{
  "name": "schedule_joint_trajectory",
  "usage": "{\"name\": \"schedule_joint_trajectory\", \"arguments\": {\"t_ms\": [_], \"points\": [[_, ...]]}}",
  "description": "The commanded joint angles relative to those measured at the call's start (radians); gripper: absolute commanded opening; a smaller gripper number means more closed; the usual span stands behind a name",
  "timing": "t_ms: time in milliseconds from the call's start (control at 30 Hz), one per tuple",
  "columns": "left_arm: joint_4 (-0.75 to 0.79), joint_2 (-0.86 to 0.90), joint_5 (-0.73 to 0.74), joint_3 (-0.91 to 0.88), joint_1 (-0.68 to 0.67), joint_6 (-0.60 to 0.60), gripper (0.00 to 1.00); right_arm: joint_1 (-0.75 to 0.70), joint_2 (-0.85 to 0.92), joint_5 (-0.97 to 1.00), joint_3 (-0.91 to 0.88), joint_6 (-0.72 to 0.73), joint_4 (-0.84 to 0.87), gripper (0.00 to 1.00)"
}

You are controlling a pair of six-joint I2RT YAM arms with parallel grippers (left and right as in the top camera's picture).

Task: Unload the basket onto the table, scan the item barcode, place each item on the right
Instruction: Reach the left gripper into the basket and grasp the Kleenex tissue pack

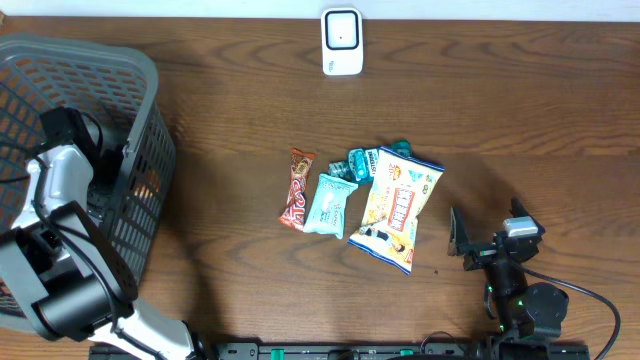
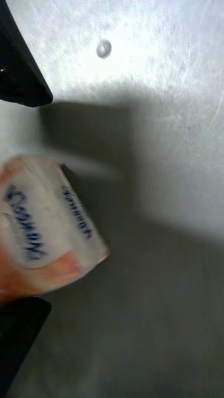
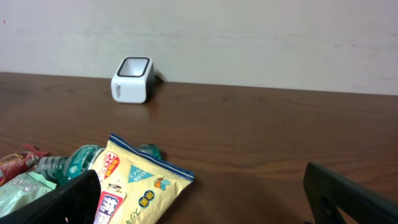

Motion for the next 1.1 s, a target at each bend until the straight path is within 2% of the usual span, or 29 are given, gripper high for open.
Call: {"name": "schedule_joint_trajectory", "arguments": {"t_ms": [0, 100, 133, 167, 200, 333, 400, 567, 667, 933, 1067], "points": [[0.007, 0.045, 0.005, 0.0, 0.001, -0.018, 0.98, -0.003, -0.002, -0.003, -0.001, -0.015, -0.004, 0.99], [-0.002, 0.067, 0.005, -0.001, -0.004, -0.014, 0.98, -0.003, -0.002, -0.003, -0.001, -0.015, -0.004, 0.99], [-0.01, 0.072, 0.004, -0.002, -0.006, -0.014, 0.95, -0.003, -0.002, -0.003, -0.001, -0.015, -0.004, 0.99], [-0.018, 0.072, 0.004, -0.002, -0.008, -0.014, 0.88, -0.003, -0.002, -0.003, -0.001, -0.015, -0.004, 0.99], [-0.022, 0.072, 0.005, -0.002, -0.009, -0.014, 0.74, -0.003, -0.002, -0.003, -0.001, -0.015, -0.004, 0.99], [-0.031, 0.071, 0.004, -0.001, -0.007, -0.01, 0.37, -0.003, -0.002, -0.003, -0.001, -0.015, -0.004, 0.99], [-0.034, 0.069, 0.004, -0.001, -0.007, -0.009, 0.31, -0.003, -0.002, -0.003, -0.001, -0.015, -0.004, 0.99], [-0.051, 0.029, 0.004, 0.025, 0.002, -0.006, 0.27, -0.003, -0.002, -0.003, -0.001, -0.015, -0.004, 0.99], [-0.074, -0.056, 0.004, 0.057, 0.029, 0.009, 0.26, -0.003, -0.002, -0.003, -0.001, -0.015, -0.004, 0.99], [-0.101, -0.437, 0.004, 0.089, 0.123, 0.007, 0.26, -0.003, -0.002, -0.003, -0.001, -0.015, -0.004, 0.99], [-0.097, -0.669, 0.056, 0.089, 0.125, -0.055, 0.26, -0.003, -0.002, -0.003, -0.001, -0.015, -0.004, 0.99]]}}
